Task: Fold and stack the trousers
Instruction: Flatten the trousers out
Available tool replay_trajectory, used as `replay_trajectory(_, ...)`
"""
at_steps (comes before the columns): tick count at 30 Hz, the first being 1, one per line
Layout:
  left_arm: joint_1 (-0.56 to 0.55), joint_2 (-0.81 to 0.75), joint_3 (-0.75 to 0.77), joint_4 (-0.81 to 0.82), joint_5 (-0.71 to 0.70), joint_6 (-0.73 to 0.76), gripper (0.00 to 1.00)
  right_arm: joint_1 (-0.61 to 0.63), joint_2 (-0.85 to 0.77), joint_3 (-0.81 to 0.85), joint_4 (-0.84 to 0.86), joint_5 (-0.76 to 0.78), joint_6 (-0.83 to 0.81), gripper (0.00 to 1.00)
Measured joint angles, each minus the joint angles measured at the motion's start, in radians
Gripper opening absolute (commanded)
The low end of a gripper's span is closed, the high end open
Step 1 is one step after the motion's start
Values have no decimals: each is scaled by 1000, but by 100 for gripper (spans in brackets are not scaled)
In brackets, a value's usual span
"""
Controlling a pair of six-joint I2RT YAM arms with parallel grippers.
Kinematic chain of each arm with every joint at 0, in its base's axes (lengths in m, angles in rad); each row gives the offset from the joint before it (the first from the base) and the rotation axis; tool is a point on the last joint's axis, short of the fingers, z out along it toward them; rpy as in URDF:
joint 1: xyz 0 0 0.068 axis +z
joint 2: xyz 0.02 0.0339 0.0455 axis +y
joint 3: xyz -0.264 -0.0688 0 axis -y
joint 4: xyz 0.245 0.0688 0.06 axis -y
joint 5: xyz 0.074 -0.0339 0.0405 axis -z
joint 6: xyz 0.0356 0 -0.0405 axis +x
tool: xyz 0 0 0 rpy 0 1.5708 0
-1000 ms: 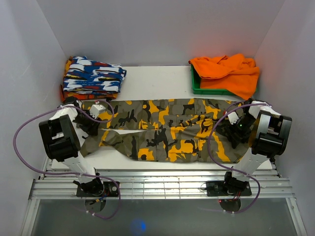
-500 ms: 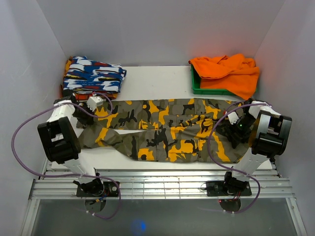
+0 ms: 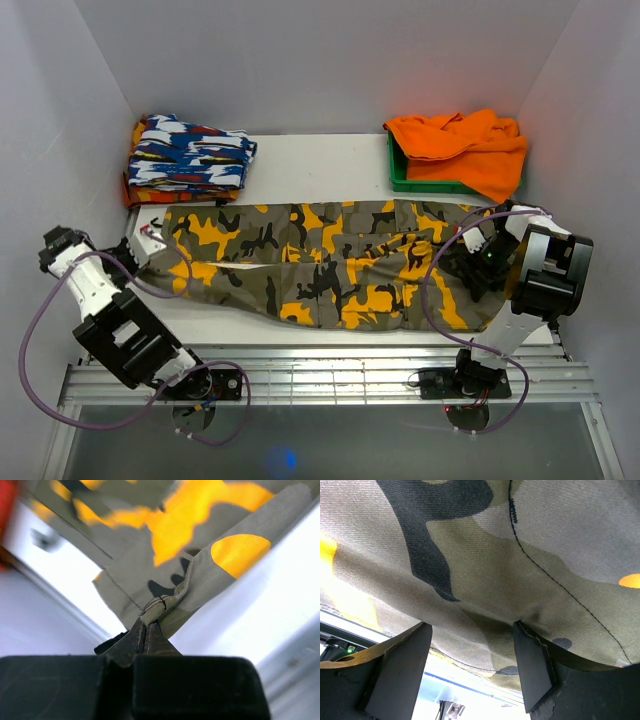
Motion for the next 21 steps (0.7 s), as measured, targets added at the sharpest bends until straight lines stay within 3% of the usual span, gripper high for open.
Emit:
replay_trajectory(3,103,0,-115,-56,-65,84,0,0,0,0,0,0,0,72)
replay_trajectory(4,124,-6,-158,-55,-90,103,5,0,0,0,0,0,0,72)
replay_trajectory(5,135,-11,-200,-52,-116,121,22,0,0,0,0,0,0,73)
replay_trajectory(6,139,-16,-237,-44,-138,138,32,0,0,0,-1,0,0,74)
replay_trajectory(9,147,-27,-297,-23,-178,164,59,0,0,0,-5,0,0,77)
replay_trajectory(10,151,-27,-296,-21,-182,171,60,0,0,0,-7,-1,-1,78)
replay_trajectory(11,154,-27,-290,-21,-180,171,73,0,0,0,-9,-2,-1,79)
replay_trajectory(21,149,-15,-84,-82,-26,181,74,-1,-27,24,-44,-61,-11,76)
